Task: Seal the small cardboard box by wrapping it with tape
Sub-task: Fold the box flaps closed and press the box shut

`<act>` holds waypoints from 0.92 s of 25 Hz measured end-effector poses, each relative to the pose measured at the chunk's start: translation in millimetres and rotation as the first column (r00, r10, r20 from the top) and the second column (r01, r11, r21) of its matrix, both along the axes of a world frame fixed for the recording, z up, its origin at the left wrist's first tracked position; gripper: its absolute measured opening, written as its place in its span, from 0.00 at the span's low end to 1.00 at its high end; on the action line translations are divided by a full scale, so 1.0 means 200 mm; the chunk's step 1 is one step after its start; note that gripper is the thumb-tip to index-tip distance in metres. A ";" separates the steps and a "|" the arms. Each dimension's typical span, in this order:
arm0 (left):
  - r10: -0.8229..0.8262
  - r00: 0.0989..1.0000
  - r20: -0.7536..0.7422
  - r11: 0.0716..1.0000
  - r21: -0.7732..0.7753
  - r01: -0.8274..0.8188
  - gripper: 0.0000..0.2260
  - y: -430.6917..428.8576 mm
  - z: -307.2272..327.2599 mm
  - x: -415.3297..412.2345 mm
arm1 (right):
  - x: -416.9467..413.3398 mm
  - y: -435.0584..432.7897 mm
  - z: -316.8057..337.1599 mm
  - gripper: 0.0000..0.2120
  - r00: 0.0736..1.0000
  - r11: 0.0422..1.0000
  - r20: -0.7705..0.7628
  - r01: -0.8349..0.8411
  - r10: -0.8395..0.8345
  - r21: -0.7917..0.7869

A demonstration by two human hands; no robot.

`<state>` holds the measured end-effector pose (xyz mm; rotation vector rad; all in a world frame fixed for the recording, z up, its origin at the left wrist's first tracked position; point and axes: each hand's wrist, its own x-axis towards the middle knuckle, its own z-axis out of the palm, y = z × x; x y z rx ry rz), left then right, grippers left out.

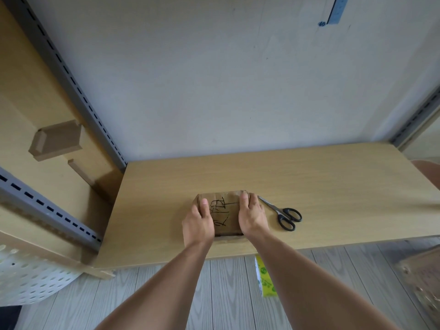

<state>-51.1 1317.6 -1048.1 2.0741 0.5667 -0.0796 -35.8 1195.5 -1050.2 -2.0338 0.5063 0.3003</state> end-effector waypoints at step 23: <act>0.028 1.000 0.008 0.999 0.039 -0.029 0.21 0.00 -0.01 0.03 | 0.02 0.01 -0.02 0.24 1.000 0.998 0.019 0.010 -0.008 -0.063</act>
